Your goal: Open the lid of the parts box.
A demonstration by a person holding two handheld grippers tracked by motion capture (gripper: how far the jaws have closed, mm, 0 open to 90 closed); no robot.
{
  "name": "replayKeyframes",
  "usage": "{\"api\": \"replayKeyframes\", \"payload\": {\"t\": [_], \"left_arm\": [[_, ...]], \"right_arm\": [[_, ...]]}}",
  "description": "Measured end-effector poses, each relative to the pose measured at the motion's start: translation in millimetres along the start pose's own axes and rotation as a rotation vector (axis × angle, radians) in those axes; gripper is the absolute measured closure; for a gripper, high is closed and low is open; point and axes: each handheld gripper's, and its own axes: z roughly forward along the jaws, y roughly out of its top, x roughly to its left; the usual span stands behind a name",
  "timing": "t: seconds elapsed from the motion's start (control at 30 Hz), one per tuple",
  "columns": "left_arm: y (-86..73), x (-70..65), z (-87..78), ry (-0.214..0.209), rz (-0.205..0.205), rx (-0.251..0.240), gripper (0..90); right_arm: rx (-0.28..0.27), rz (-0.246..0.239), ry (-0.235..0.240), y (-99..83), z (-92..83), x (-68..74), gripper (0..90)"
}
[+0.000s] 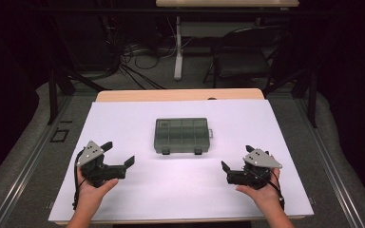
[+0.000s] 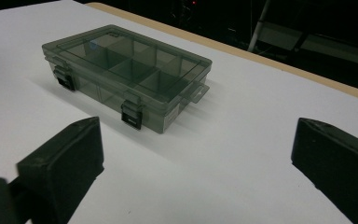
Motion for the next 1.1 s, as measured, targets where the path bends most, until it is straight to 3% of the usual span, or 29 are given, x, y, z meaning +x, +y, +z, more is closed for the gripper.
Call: {"api": "replayKeyframes", "payload": {"t": [0.07, 0.1, 0.2, 0.23, 0.27, 0.3, 0.37, 0.47, 0.5, 0.53, 0.6, 0.7, 0.73, 0.8, 0.83, 0.9, 0.97, 1.0, 1.1], "left_arm": [[3.5, -0.5, 2.1, 0.002, 0.002, 0.014, 0.3], [5.8, -0.5, 3.3, 0.0, 0.003, 0.02, 0.6], [16.6, -0.3, 8.8, 0.001, 0.009, 0.034, 3.4], [20.4, 0.3, 10.9, 0.001, 0.005, 0.046, 7.0], [23.7, 1.4, 12.7, -0.004, 0.004, 0.049, 18.7], [29.0, 2.6, 17.3, -0.011, -0.002, 0.04, 19.1], [32.3, 2.7, 22.3, -0.008, -0.012, 0.035, 26.4], [33.3, 1.5, 32.3, -0.014, -0.027, 0.021, 42.1], [33.3, 1.5, 32.3, -0.014, -0.027, 0.021, 42.4], [32.9, -0.4, 40.1, -0.003, -0.034, 0.043, 44.1], [32.1, -1.5, 44.4, 0.005, -0.034, 0.06, 46.6], [28.8, -3.5, 57.3, 0.005, -0.03, 0.073, 53.3], [26.1, -4.1, 66.4, -0.019, -0.05, 0.082, 56.5], [24.5, -4.8, 70.5, -0.025, -0.059, 0.095, 61.0], [22.9, -6.1, 74.2, -0.02, -0.061, 0.106, 68.4], [18.9, -9.2, 79.7, -0.022, -0.067, 0.121, 76.1], [14.3, -12.8, 83.0, -0.023, -0.071, 0.134, 82.7], [9.2, -16.1, 85.3, -0.023, -0.069, 0.148, 85.6], [1.2, -20.9, 89.7, -0.034, -0.083, 0.169, 90.0]], "right_arm": [[0.001, -0.005, -0.004, 2.4, 1.4, 0.3, 6.6], [0.006, -0.017, -0.007, 7.7, 4.5, 1.1, 15.5], [0.015, -0.037, -0.003, 14.7, 9.0, 3.2, 18.5], [0.018, -0.064, -0.006, 18.7, 11.9, 4.4, 22.1], [0.019, -0.105, -0.016, 27.0, 16.6, 7.1, 25.9], [0.022, -0.117, -0.013, 31.2, 18.4, 7.5, 30.3], [-0.003, -0.133, -0.003, 37.4, 25.3, 8.8, 38.3], [-0.014, -0.132, 0.015, 43.4, 36.8, 11.0, 41.1], [-0.014, -0.132, 0.015, 43.4, 36.8, 11.0, 41.1], [0.005, -0.11, 0.028, 46.4, 46.3, 12.0, 43.8], [0.029, -0.101, 0.041, 47.5, 48.6, 12.1, 45.0], [0.032, -0.082, 0.071, 48.1, 58.5, 12.9, 48.0], [0.035, -0.06, 0.095, 46.3, 62.7, 13.1, 54.0], [0.035, -0.05, 0.115, 44.5, 64.6, 12.7, 58.7], [0.047, -0.028, 0.135, 39.9, 67.6, 12.9, 69.3], [0.052, -0.028, 0.109, 34.3, 69.7, 14.3, 77.4], [0.065, -0.02, 0.108, 31.5, 69.7, 14.5, 80.4], [0.063, 0.002, 0.112, 24.4, 71.4, 15.8, 87.2], [0.089, 0.019, 0.107, 13.4, 74.0, 20.2, 90.0]]}}
